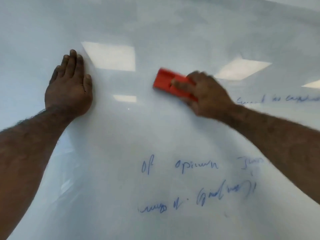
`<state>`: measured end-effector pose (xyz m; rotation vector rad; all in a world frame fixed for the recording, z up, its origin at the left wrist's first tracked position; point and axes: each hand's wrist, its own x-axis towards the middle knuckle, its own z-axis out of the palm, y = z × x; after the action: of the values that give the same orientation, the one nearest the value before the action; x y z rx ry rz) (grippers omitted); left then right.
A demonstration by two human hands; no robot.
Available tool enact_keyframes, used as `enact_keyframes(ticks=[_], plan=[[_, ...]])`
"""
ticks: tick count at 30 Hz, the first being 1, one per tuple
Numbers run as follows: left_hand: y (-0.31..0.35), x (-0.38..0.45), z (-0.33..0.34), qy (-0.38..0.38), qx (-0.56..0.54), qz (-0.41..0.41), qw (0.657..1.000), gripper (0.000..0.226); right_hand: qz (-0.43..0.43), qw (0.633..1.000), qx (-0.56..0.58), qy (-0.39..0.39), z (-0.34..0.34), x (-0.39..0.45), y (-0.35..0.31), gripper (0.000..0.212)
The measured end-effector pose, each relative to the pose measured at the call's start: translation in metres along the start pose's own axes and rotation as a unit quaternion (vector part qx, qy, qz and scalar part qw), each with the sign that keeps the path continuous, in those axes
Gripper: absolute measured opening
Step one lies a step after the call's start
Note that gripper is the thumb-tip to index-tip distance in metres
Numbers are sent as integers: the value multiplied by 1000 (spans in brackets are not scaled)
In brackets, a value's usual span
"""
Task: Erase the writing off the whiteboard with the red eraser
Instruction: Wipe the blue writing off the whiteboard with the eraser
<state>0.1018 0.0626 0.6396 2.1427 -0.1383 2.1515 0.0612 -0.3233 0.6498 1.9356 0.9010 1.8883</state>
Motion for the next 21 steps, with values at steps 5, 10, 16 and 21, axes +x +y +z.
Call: enact_keyframes(ticks=[5, 10, 16, 21], plan=[[9, -24, -4, 11, 10, -19, 1000, 60, 287, 954, 32, 81, -6, 28, 61, 59], [17, -45, -7, 2, 15, -44, 999, 60, 260, 959, 45, 108, 20, 18, -17, 58], [39, -91, -6, -5, 18, -35, 999, 58, 84, 992, 63, 69, 42, -53, -124, 51], [48, -124, -8, -13, 10, -24, 1000, 57, -42, 995, 87, 6, 51, -110, -173, 34]])
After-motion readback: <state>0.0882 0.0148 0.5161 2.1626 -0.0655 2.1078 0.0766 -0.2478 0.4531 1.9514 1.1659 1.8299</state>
